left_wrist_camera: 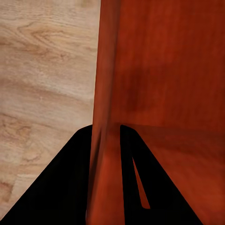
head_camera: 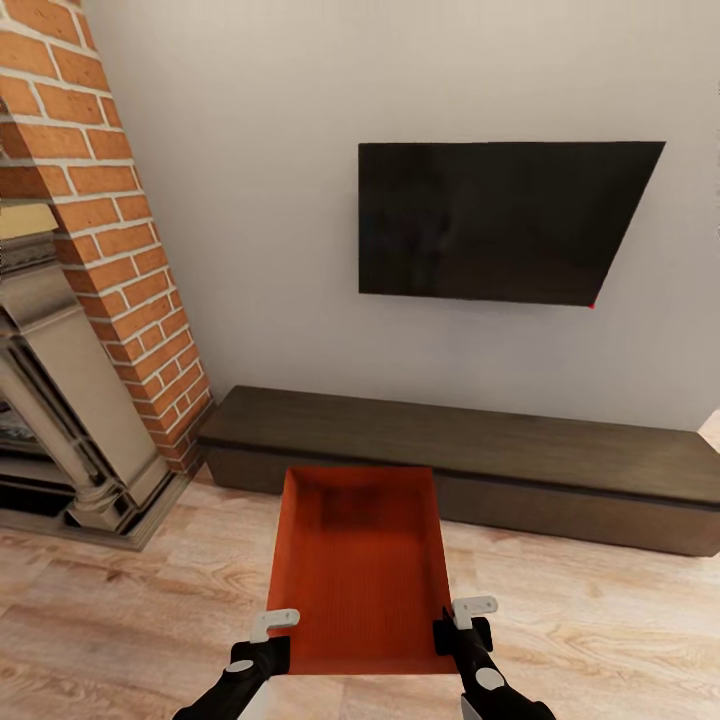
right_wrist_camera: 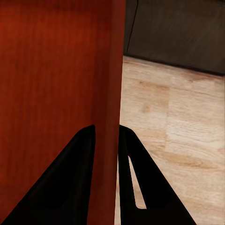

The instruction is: Move the two storage containers from the living room to the garage. In the garage, place one container on the floor and stack the other container on top of it (either order is fine).

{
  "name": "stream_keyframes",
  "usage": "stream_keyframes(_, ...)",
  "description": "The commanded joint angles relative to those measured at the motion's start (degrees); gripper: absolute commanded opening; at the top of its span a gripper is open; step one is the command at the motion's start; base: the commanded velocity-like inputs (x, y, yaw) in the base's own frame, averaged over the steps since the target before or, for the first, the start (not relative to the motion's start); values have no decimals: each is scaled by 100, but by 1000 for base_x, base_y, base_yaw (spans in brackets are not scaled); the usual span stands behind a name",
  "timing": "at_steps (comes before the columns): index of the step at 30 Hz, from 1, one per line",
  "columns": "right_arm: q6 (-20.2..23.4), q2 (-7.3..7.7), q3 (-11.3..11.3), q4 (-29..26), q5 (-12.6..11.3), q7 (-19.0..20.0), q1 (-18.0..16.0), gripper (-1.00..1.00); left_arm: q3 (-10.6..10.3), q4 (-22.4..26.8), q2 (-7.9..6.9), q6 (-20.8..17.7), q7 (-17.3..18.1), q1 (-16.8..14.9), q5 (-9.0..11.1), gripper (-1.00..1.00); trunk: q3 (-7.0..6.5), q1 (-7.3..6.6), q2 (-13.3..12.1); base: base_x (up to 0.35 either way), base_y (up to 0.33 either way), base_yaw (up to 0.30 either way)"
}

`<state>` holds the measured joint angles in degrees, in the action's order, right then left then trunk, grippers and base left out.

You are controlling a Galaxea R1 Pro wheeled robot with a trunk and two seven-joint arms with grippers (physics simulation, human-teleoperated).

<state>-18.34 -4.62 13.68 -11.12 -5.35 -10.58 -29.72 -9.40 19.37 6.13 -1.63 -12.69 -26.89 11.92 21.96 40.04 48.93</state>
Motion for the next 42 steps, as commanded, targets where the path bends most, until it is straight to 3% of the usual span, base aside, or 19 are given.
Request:
stream_keyframes(1,-47,5,-146,-13,-45,-313,-7,-100,61,-3,-15,-21,-190,-1,48,-100,-4,1,4,0,0,0)
stream_keyframes(42,-91,5,-146,-13,-45,-313,-7,-100,61,1,-15,-21,-190,-1,48,-100,-379,1,4,0,0,0)
